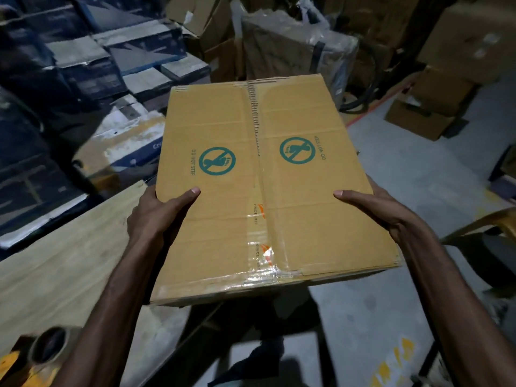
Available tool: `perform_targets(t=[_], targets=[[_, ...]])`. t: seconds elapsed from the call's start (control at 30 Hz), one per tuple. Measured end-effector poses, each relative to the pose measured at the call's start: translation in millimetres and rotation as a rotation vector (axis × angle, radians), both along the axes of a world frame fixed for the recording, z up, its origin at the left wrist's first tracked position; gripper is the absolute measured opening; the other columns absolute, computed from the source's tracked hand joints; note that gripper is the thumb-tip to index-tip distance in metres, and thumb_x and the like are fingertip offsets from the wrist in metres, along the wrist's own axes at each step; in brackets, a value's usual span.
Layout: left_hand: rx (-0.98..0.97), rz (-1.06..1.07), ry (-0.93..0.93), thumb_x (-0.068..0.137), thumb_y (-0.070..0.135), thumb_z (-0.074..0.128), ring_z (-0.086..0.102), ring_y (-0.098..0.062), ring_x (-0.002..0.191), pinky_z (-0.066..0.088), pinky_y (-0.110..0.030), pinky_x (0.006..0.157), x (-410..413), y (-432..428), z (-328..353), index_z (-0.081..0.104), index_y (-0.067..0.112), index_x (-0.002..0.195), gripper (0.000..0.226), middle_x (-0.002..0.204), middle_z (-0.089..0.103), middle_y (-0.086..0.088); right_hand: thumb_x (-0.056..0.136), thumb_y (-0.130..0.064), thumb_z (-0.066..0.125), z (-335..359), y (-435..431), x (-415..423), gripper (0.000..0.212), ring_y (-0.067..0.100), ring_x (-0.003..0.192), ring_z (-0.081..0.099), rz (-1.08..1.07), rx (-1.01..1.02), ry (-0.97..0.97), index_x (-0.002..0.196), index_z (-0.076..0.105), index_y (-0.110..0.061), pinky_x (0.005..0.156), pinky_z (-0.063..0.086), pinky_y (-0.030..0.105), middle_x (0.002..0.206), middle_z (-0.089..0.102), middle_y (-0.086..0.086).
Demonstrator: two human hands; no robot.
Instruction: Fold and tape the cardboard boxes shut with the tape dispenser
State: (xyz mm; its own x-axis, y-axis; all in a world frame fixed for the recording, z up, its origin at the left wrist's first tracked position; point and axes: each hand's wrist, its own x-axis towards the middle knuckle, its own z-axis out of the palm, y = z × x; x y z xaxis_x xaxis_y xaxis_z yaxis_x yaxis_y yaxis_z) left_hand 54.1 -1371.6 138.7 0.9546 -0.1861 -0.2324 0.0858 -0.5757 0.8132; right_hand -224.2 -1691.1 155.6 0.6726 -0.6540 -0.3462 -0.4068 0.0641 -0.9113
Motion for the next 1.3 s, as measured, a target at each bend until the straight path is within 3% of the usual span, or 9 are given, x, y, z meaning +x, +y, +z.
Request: perform_targets(t=[0.17,0.4,0.53,0.73,0.87,1.0,1.1,1.2,1.3], targets=[[0.006,0.050,-0.040,0.062,0.082,0.076,0.064,-0.030,0.115,0.051,-0.049,0.101,41.1,-92.6,2.8,0.062,0.038,0.130,0.083,0.123,0.072,0.005,0.083,-0.033,0.084,10.7,-95.1,55.7,0.068,0.019,0.111,0.071,0.022,-0.009,0.021,0.142,0.052,-0.039,0.096,0.056,0.039,0.124,0.073,-0.005],[0.074,0.140,-0.063,0.072,0.077,0.075,0.064,-0.031,0.116,0.049,-0.044,0.096,74.2,-178.3,-1.1,0.060,0.035,0.132,0.075,0.126,0.071,0.003,0.089,-0.026,0.078,0.1,-197.8,125.9,0.051,0.010,0.095,0.075,0.106,0.021,0.042,0.133,0.054,-0.039,0.071,0.059,0.024,0.117,0.075,-0.005],[0.111,0.273,-0.087,0.068,0.082,0.074,0.064,-0.027,0.103,0.047,-0.040,0.086,86.9,-210.6,-8.6,0.062,0.033,0.128,0.079,0.114,0.071,0.006,0.082,-0.033,0.086,-24.5,-250.0,184.2,0.070,0.018,0.107,0.073,0.195,0.041,0.067,0.142,0.050,-0.038,0.086,0.059,0.036,0.121,0.074,-0.005],[0.162,0.527,-0.066,0.064,0.087,0.072,0.055,-0.021,0.088,0.041,-0.035,0.077,83.3,-250.2,-17.0,0.062,0.030,0.121,0.081,0.099,0.065,0.007,0.084,-0.023,0.085,-53.0,-299.2,276.0,0.077,0.007,0.108,0.065,0.369,0.095,0.075,0.148,0.044,-0.033,0.078,0.052,0.020,0.124,0.069,-0.006],[0.241,0.618,-0.036,0.063,0.093,0.065,0.065,-0.034,0.101,0.043,-0.040,0.081,91.4,-254.9,-28.4,0.062,0.026,0.122,0.089,0.103,0.069,-0.001,0.083,-0.024,0.085,-74.6,-313.1,317.7,0.076,0.002,0.106,0.063,0.473,0.107,0.096,0.144,0.042,-0.040,0.077,0.050,0.017,0.124,0.068,-0.006],[0.258,0.722,-0.034,0.055,0.099,0.062,0.067,-0.027,0.094,0.052,-0.041,0.080,80.8,-258.2,-47.0,0.063,0.029,0.114,0.092,0.098,0.071,0.007,0.083,-0.027,0.086,-98.2,-315.4,336.8,0.080,-0.010,0.099,0.056,0.538,0.114,0.132,0.144,0.036,-0.045,0.073,0.045,0.011,0.112,0.061,-0.025],[0.269,0.750,-0.013,0.052,0.102,0.061,0.067,-0.025,0.093,0.056,-0.044,0.084,75.1,-259.1,-63.1,0.063,0.031,0.114,0.095,0.099,0.073,0.008,0.082,-0.027,0.087,-115.4,-316.4,344.0,0.083,-0.009,0.100,0.057,0.573,0.120,0.145,0.150,0.041,-0.037,0.077,0.045,0.014,0.113,0.061,-0.026],[0.282,0.752,0.007,0.051,0.104,0.060,0.069,-0.026,0.093,0.058,-0.047,0.085,79.1,-257.6,-78.3,0.063,0.031,0.113,0.096,0.098,0.073,0.007,0.082,-0.027,0.087,-127.5,-316.0,351.1,0.088,-0.006,0.099,0.056,0.583,0.120,0.167,0.151,0.033,-0.042,0.087,0.044,0.023,0.111,0.059,-0.026],[0.310,0.699,0.025,0.055,0.101,0.061,0.068,-0.028,0.095,0.057,-0.045,0.084,83.9,-254.2,-93.8,0.062,0.030,0.114,0.093,0.101,0.073,0.004,0.078,-0.035,0.089,-147.5,-315.5,353.1,0.094,0.000,0.107,0.059,0.601,0.118,0.205,0.156,0.037,-0.035,0.089,0.047,0.029,0.121,0.065,-0.017]])
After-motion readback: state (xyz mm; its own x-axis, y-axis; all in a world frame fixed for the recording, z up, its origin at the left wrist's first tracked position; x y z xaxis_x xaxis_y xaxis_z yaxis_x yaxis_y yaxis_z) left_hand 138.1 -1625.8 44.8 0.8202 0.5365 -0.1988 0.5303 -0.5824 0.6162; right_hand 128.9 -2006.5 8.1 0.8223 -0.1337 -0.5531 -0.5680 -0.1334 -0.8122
